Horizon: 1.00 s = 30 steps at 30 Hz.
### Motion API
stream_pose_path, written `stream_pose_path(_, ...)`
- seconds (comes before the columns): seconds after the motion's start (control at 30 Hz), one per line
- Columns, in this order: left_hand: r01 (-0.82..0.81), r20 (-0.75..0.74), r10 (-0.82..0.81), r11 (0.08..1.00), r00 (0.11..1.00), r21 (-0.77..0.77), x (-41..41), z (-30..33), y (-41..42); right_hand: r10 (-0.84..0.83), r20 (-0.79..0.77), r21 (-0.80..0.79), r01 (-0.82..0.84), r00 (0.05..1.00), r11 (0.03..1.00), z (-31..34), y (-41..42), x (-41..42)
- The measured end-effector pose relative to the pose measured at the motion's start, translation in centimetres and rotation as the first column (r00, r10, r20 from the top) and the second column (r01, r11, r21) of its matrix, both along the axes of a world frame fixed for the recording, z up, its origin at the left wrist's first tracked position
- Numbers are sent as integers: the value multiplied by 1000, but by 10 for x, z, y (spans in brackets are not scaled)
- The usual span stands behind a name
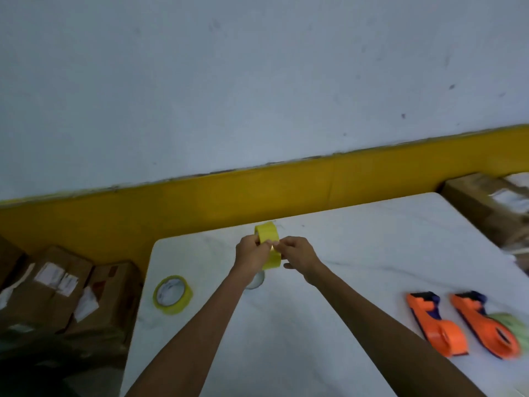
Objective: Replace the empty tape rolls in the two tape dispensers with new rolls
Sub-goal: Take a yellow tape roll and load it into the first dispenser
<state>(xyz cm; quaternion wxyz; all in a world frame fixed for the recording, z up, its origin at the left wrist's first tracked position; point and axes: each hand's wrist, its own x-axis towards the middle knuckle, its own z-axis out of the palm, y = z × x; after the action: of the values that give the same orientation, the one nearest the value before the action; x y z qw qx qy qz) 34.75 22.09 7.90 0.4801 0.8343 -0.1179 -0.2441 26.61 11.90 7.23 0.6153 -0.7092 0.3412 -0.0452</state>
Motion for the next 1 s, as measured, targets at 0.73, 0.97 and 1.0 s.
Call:
stream_pose_path(0.73, 66, -125, -83, 989, 989, -133, -243, -6, -239, -78, -3, 14, 78, 997, 997, 3, -248, -243)
stream_pose_path(0.97, 62, -191, -76, 995, 979, -79, -299, -11, -269, -55, -114, -114, 42, 992, 993, -17, -282, -295)
stream_pose_path(1.0, 72, -199, -85, 995, 976, -72, -304, -14, -270, -48, -127, -122, 32, 991, 992, -23, -284, -302)
